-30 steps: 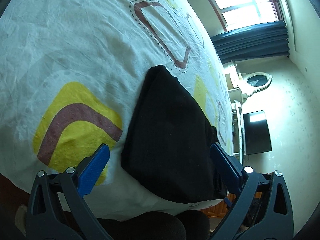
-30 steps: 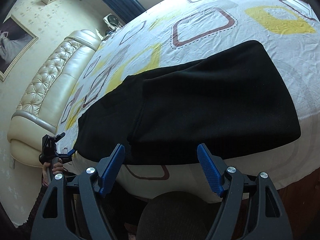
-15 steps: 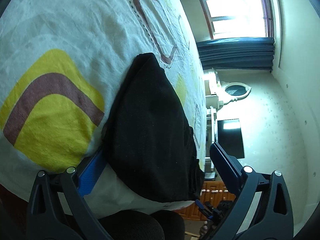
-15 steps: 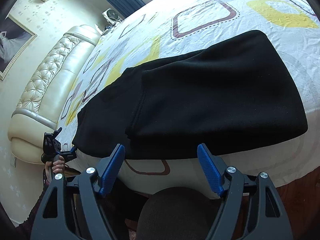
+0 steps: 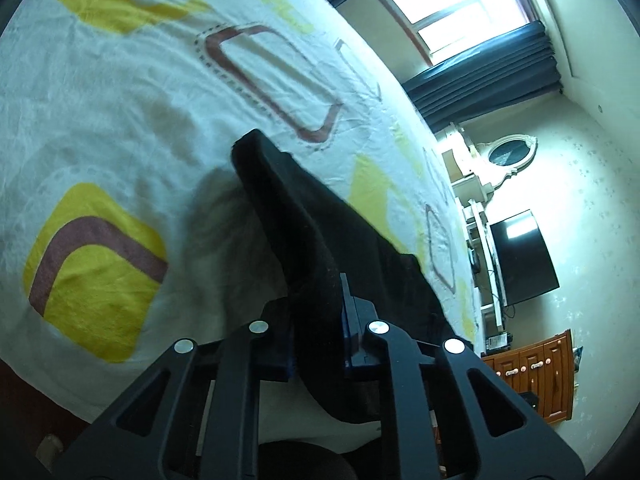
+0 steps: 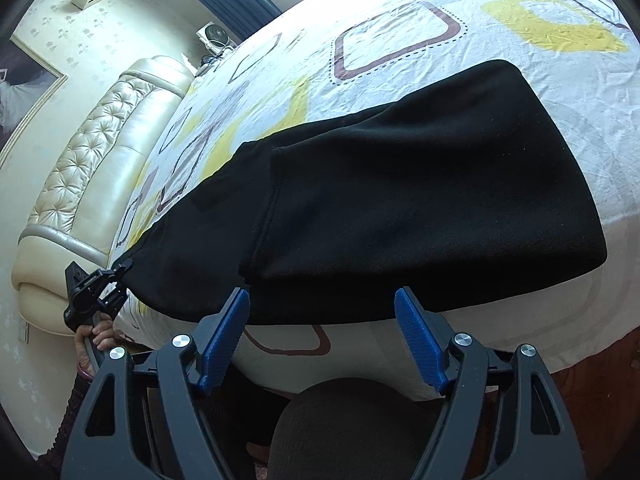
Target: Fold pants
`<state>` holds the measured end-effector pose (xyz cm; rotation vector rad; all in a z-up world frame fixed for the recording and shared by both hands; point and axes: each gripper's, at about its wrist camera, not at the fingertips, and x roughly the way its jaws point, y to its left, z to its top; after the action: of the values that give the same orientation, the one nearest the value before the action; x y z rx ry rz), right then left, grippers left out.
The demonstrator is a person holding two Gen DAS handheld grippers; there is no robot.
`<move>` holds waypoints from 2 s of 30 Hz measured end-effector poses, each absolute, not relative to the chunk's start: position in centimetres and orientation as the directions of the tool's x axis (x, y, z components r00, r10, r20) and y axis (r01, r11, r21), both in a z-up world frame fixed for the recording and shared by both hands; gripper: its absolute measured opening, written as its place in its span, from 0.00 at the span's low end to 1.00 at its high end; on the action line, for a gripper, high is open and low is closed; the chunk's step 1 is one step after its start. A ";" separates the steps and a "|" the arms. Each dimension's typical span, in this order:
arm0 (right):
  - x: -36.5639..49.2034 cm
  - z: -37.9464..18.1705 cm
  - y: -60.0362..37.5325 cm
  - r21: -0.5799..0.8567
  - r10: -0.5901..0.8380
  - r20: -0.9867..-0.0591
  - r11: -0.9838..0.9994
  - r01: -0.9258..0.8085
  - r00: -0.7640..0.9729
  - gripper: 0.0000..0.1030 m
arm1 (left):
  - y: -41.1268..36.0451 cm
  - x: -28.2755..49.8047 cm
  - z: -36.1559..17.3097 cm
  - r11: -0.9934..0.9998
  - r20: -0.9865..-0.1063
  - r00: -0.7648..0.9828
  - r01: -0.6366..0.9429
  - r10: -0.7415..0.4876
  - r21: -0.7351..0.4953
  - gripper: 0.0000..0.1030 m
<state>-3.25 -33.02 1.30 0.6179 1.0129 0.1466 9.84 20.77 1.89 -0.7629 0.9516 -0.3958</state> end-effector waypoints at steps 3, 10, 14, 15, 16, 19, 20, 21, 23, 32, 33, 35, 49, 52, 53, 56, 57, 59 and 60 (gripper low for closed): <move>-3.5 1.5 -33.2 0.546 0.383 -0.744 0.821 0.167 0.548 0.72 | 18.5 9.8 5.4 0.659 -0.519 0.570 0.051 -0.636 -0.751 0.14; -3.7 2.1 -33.4 0.552 0.385 -0.730 0.819 0.156 0.565 0.72 | 9.1 9.7 11.5 0.712 -0.503 0.556 0.254 -0.662 -0.655 0.14; -4.1 2.5 -34.1 0.556 0.366 -0.715 0.814 0.168 0.595 0.72 | 2.0 8.8 13.1 0.724 -0.527 0.501 0.400 -0.686 -0.562 0.14; -4.2 2.7 -34.4 0.557 0.356 -0.710 0.812 0.175 0.607 0.72 | 0.1 8.4 13.1 0.718 -0.532 0.484 0.434 -0.695 -0.544 0.14; -4.4 2.9 -34.7 0.559 0.345 -0.704 0.808 0.185 0.621 0.72 | -1.8 8.0 12.9 0.710 -0.540 0.462 0.465 -0.704 -0.529 0.14; -5.2 2.9 -35.9 0.570 0.314 -0.687 0.792 0.219 0.656 0.72 | -6.9 7.2 11.4 0.688 -0.574 0.390 0.510 -0.720 -0.517 0.14; -5.4 3.0 -36.3 0.575 0.302 -0.682 0.785 0.233 0.666 0.72 | -8.6 7.0 10.6 0.685 -0.590 0.367 0.516 -0.719 -0.515 0.14; -5.6 3.1 -36.8 0.580 0.288 -0.676 0.776 0.249 0.679 0.72 | -10.1 6.8 9.8 0.686 -0.608 0.349 0.524 -0.713 -0.504 0.14; -6.0 3.2 -37.7 0.588 0.260 -0.663 0.761 0.274 0.701 0.72 | -12.7 6.5 7.9 0.695 -0.646 0.323 0.540 -0.692 -0.474 0.14; -6.0 1.4 -39.6 0.650 0.299 -0.654 0.692 0.314 0.694 0.72 | -19.4 3.8 1.1 0.736 -0.780 0.253 0.578 -0.572 -0.352 0.46; -6.1 1.2 -39.8 0.663 0.312 -0.647 0.681 0.311 0.695 0.72 | -19.4 3.2 1.5 0.727 -0.776 0.261 0.598 -0.574 -0.337 0.59; -5.9 0.8 -39.9 0.697 0.356 -0.630 0.650 0.301 0.691 0.72 | -18.7 2.2 2.6 0.716 -0.766 0.272 0.618 -0.583 -0.326 0.68; 2.2 -1.7 -38.7 0.741 0.516 -0.628 0.624 0.247 0.583 0.72 | 0.4 5.2 3.0 0.863 -0.750 0.426 0.264 -0.506 -0.432 0.88; 3.9 -3.0 -37.3 0.806 0.646 -0.574 0.554 0.207 0.504 0.72 | 3.0 6.4 1.2 0.868 -0.771 0.404 0.173 -0.493 -0.465 0.88; 4.2 -3.3 -36.9 0.821 0.668 -0.556 0.536 0.199 0.494 0.72 | 3.4 6.8 0.4 0.863 -0.780 0.376 0.148 -0.500 -0.483 0.88; 4.5 -3.5 -36.2 0.828 0.677 -0.545 0.528 0.191 0.494 0.63 | 4.0 7.7 -0.9 0.821 -0.763 0.333 0.068 -0.555 -0.568 0.88; 4.4 -3.8 -36.0 0.816 0.675 -0.564 0.544 0.195 0.476 0.40 | 4.1 7.9 -1.2 0.813 -0.759 0.329 0.049 -0.561 -0.580 0.88; 4.4 -4.5 -35.6 0.786 0.663 -0.608 0.581 0.212 0.438 0.23 | 4.2 8.0 -1.4 0.809 -0.757 0.333 0.035 -0.562 -0.586 0.89; 4.3 -4.6 -35.5 0.779 0.655 -0.616 0.591 0.210 0.437 0.21 | 4.2 8.1 -1.4 0.810 -0.757 0.332 0.037 -0.563 -0.586 0.89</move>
<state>4.27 -35.46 -4.56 0.9368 1.1179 0.3338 8.07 4.16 -1.37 -0.5211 1.1775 -0.4156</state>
